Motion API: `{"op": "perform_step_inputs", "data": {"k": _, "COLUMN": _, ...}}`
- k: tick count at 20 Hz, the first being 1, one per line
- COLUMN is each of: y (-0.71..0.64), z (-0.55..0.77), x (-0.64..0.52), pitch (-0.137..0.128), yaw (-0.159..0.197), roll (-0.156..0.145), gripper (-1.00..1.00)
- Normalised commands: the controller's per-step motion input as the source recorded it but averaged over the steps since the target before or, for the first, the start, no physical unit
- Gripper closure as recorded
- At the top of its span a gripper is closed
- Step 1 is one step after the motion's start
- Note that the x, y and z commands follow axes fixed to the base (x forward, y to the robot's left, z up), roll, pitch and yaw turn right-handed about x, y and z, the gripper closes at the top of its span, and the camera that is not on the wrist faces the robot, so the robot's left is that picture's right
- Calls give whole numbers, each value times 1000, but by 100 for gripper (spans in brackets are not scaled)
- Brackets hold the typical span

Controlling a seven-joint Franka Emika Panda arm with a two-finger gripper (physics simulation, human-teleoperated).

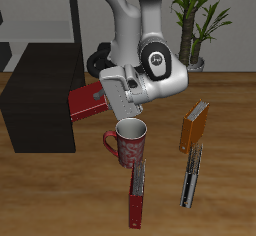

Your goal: Place the left red book in the top region of the shelf

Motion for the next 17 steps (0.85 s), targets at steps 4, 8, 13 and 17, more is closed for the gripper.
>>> {"op": "perform_step_inputs", "data": {"k": 4, "y": -238, "z": -26, "x": 42, "pitch": 22, "yaw": -10, "roll": -39, "gripper": 100}}
{"op": "perform_step_inputs", "data": {"k": 8, "y": -256, "z": -40, "x": 3, "pitch": 18, "yaw": -4, "roll": -36, "gripper": 100}}
{"op": "perform_step_inputs", "data": {"k": 13, "y": -168, "z": -66, "x": 8, "pitch": 26, "yaw": -4, "roll": -12, "gripper": 100}}
{"op": "perform_step_inputs", "data": {"k": 17, "y": -168, "z": -22, "x": 22, "pitch": 13, "yaw": 0, "roll": -22, "gripper": 100}}
